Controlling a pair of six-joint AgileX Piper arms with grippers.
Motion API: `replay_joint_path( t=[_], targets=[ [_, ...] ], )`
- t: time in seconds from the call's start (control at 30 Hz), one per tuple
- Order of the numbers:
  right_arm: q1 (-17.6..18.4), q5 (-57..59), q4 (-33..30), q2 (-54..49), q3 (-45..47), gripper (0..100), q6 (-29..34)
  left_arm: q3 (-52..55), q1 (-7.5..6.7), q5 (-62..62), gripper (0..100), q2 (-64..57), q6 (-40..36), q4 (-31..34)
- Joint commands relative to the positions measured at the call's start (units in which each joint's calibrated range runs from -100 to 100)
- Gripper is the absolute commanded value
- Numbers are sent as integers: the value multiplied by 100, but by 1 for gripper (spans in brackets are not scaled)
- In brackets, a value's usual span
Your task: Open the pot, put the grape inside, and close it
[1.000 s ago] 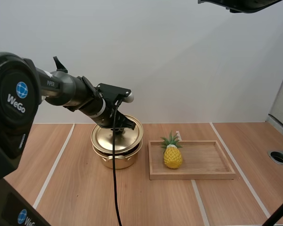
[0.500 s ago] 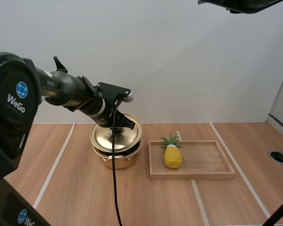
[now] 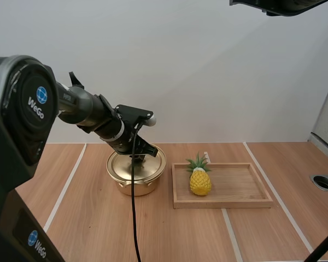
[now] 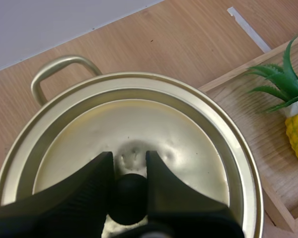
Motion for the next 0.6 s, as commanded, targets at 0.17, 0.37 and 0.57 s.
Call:
replay_joint_path(
  t=[0.17, 0.37, 0.57],
  targets=[
    [-19, 37, -54, -68, 14, 0, 12, 12, -14, -75, 0, 53, -367, 694],
    [-19, 53, -54, -68, 14, 0, 12, 12, -14, -88, 0, 53, -387, 734],
    [-19, 69, -54, -68, 14, 0, 12, 12, -14, -152, 0, 53, -388, 437]
  ],
)
